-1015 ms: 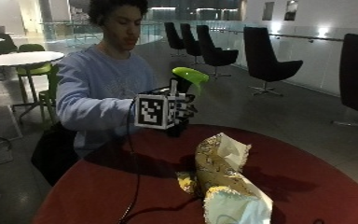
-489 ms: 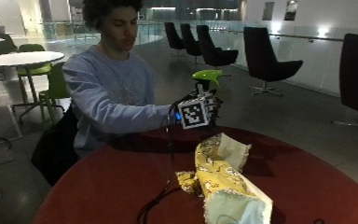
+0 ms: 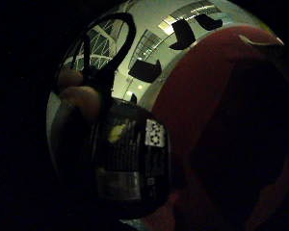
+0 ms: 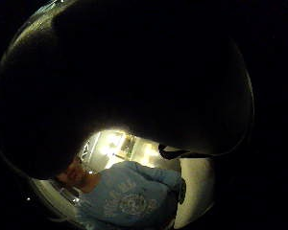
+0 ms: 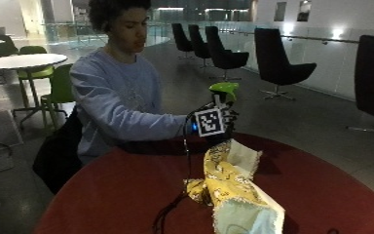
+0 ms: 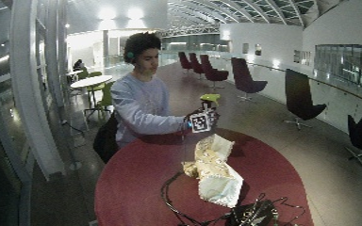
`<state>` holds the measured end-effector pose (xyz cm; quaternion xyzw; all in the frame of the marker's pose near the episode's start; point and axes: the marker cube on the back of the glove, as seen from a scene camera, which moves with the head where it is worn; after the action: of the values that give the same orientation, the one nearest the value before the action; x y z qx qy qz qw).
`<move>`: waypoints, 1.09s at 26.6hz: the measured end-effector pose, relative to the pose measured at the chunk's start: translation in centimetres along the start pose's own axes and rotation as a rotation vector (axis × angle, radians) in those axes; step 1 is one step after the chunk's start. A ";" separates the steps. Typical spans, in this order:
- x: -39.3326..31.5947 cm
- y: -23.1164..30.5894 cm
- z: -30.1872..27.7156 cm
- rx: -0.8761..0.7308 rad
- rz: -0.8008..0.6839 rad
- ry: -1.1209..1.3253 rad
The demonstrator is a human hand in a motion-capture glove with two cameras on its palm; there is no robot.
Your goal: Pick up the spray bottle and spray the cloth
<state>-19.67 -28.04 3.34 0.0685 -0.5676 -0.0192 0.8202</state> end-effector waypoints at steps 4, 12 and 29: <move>0.7 -0.5 0.1 0.045 -0.009 0.047; -1.5 2.9 -3.4 -0.087 -0.028 0.096; 1.0 26.4 -24.3 0.042 0.056 0.983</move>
<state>2.10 0.18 -0.62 0.0708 -0.1155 0.0489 0.9896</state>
